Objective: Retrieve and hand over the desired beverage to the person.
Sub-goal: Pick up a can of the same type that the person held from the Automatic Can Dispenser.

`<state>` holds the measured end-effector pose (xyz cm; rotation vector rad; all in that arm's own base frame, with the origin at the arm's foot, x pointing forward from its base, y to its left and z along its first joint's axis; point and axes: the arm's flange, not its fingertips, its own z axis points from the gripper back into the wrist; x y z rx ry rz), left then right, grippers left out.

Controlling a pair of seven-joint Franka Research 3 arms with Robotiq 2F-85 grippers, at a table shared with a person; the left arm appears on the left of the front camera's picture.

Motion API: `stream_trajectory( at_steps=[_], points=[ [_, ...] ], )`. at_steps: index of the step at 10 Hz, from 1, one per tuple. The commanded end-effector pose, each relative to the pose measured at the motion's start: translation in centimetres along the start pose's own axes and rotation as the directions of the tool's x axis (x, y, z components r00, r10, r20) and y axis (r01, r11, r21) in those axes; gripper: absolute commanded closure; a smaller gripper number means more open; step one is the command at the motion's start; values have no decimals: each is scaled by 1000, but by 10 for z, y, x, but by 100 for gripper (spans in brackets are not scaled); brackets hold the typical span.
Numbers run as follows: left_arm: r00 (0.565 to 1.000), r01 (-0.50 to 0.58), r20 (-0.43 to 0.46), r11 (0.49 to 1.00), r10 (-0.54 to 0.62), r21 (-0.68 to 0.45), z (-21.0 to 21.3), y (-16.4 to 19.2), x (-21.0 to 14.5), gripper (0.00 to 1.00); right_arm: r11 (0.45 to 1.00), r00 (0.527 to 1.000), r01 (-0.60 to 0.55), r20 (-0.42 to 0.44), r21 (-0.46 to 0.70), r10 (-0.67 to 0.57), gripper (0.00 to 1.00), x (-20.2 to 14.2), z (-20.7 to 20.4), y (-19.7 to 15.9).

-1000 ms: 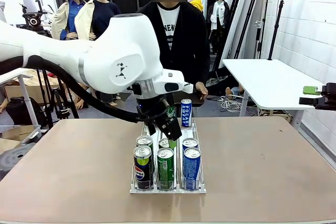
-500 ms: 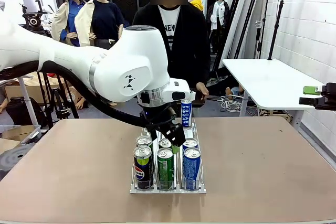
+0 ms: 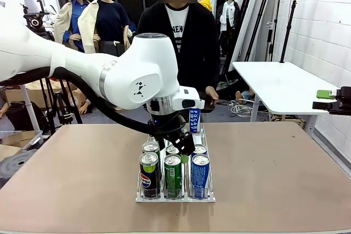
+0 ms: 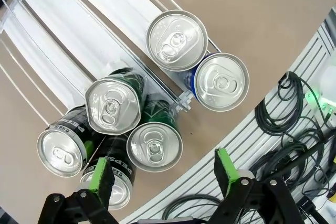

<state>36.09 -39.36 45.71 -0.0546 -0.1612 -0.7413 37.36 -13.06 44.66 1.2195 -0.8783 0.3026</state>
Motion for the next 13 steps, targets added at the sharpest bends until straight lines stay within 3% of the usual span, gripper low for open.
stream_trajectory(
  at_steps=[1,13],
  points=[
    [999,-35,-4,999,36,25,-2,-1,7,0,1000,1000,1,4,6,-1,0,0,0,0],
    [993,-81,-86,996,78,-26,-31,7,11,0,1000,1000,1,4,6,-1,0,0,0,0]
  ],
)
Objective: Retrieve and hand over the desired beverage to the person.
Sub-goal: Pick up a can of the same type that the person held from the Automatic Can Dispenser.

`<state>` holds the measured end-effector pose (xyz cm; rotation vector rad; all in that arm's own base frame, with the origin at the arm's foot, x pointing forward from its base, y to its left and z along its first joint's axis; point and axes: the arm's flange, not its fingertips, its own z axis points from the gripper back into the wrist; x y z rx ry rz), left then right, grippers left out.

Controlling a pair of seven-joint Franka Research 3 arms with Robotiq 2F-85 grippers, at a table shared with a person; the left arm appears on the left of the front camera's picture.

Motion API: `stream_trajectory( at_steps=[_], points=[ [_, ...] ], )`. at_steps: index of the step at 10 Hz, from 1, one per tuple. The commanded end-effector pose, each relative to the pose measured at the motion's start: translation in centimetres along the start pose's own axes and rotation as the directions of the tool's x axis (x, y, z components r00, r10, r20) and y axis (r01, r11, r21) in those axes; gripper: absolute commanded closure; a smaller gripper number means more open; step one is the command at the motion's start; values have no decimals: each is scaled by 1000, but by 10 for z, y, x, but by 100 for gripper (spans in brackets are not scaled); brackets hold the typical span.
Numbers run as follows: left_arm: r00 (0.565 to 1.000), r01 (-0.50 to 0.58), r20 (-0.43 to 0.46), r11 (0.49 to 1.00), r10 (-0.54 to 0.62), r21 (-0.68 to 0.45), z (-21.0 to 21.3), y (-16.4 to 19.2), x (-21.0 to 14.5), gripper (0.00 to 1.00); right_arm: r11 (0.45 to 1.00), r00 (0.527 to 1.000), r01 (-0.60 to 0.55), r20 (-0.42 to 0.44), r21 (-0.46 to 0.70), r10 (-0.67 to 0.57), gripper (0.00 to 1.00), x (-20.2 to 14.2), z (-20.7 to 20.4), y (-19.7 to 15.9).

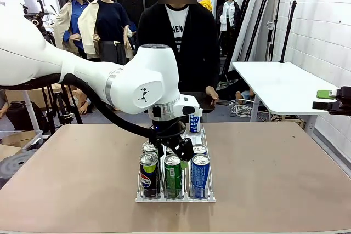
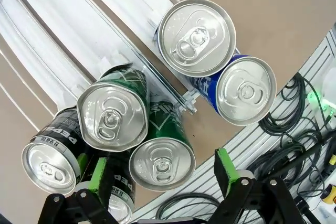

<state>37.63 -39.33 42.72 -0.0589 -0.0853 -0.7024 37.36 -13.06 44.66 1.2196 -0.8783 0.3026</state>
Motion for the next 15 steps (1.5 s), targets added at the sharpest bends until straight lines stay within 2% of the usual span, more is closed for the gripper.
stream_trajectory(
  at_steps=[1,9,11,15],
  points=[
    [999,-36,-19,999,36,-3,-3,-6,5,0,1000,1000,1,4,6,-1,0,0,0,0],
    [998,-47,-36,999,47,5,-21,-5,9,0,1000,1000,1,4,6,-1,0,0,0,0],
    [999,-14,-36,1000,13,-15,-20,-3,3,0,1000,1000,1,4,6,-1,0,0,0,0],
    [999,-14,-36,1000,13,-15,-20,-3,3,0,1000,1000,1,4,6,-1,0,0,0,0]
  ],
)
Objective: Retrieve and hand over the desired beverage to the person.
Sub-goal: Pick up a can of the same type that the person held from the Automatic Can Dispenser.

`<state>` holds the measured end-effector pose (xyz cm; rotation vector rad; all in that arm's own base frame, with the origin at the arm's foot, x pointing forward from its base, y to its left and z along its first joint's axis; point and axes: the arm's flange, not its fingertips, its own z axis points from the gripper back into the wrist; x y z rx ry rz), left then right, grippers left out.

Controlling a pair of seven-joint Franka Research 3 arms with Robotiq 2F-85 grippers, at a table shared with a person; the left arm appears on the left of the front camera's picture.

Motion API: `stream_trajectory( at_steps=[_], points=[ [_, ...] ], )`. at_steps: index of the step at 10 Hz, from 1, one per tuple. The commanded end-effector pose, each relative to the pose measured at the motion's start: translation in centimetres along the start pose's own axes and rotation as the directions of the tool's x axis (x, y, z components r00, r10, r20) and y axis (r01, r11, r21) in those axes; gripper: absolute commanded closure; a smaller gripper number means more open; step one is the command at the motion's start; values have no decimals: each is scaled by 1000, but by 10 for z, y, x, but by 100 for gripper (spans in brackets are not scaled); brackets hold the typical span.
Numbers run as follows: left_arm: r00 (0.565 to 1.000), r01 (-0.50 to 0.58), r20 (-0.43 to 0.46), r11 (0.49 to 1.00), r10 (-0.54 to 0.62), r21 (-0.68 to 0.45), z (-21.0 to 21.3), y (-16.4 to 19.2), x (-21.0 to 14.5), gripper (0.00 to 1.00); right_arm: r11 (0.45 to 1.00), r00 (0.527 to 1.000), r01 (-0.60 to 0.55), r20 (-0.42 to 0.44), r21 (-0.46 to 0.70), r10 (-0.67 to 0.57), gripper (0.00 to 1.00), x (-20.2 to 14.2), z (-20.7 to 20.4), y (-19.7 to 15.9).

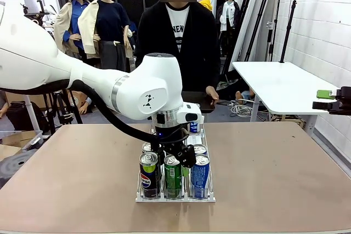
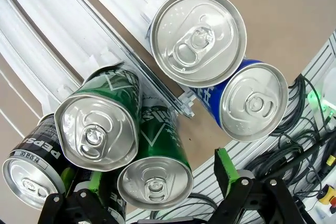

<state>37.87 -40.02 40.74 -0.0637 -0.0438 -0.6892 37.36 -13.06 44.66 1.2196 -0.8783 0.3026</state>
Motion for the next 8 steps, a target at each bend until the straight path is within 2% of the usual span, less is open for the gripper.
stream_trajectory(
  at_steps=[1,8],
  points=[
    [1000,1,0,1000,-1,3,0,0,-2,0,1000,1000,1,4,6,-1,0,0,0,0],
    [1000,-23,5,1000,23,15,-3,3,2,0,1000,1000,1,4,6,-1,0,0,0,0]
  ],
)
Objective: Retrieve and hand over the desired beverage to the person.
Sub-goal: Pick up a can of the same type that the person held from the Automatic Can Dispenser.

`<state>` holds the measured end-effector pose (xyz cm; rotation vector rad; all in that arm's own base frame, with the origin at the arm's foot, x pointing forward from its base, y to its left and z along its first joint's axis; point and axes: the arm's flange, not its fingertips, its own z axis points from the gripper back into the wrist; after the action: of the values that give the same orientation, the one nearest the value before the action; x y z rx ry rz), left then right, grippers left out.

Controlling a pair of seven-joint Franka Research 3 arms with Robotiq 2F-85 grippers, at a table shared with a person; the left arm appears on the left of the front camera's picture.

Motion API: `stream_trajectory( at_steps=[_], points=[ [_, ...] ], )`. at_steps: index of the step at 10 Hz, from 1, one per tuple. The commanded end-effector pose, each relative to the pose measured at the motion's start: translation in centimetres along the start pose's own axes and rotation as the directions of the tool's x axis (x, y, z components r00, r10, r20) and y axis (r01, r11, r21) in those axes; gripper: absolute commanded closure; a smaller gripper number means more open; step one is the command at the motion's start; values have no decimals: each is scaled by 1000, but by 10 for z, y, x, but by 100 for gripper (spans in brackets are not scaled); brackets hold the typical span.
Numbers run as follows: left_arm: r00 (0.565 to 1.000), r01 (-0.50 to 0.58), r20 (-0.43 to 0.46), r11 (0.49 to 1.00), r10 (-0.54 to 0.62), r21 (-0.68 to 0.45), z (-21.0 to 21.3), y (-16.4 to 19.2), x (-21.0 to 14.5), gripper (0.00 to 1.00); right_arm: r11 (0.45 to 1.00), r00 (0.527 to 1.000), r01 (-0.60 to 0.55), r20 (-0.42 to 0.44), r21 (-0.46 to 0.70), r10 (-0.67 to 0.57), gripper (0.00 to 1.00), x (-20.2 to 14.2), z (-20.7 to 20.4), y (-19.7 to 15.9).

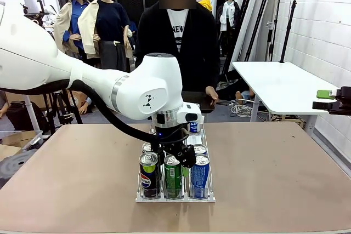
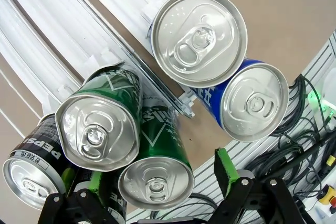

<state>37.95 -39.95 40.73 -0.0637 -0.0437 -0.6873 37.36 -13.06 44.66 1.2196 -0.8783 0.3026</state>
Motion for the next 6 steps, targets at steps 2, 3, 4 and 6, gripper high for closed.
stream_trajectory(
  at_steps=[2,3,4,6],
  points=[
    [1000,-29,7,999,28,17,-10,5,4,0,1000,1000,1,4,6,-1,0,0,0,0],
    [1000,-29,7,999,29,23,-13,4,5,3,1000,1000,1,4,6,-1,0,0,0,0],
    [1000,-20,10,999,20,27,-15,3,6,10,1000,1000,1,4,6,-1,0,0,0,0],
    [1000,2,27,1000,-2,9,-19,1,7,39,1000,1000,1,4,6,-1,0,0,0,0]
  ],
)
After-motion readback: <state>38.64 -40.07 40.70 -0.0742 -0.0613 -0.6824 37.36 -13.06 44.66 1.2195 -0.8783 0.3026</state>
